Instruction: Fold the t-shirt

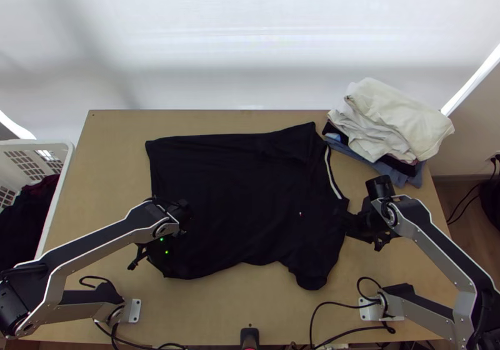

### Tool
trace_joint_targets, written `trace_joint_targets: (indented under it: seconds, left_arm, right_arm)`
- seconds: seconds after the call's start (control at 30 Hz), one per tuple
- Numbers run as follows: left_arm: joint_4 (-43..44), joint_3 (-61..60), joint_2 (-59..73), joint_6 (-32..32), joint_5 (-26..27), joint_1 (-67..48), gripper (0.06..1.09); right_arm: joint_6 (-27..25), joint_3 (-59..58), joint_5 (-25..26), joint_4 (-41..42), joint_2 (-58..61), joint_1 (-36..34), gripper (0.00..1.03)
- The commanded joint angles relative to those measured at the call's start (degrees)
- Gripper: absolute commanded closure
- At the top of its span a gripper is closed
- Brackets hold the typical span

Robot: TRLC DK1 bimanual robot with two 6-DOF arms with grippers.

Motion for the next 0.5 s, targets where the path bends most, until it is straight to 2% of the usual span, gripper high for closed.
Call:
trace_joint_targets:
  seconds: [0.0,0.47]
  left_arm:
    - [-1.35,0.20,-1.12,1.09,0.32,0.58,1.04]
    - [-2.32,0.37,-1.82,1.18,0.32,0.93,1.04]
  right_arm:
    - [-0.18,-1.30,0.09,0.10,0.80,-0.18,0.63]
    - [0.70,-2.62,0.09,0.10,2.03,2.11,0.63]
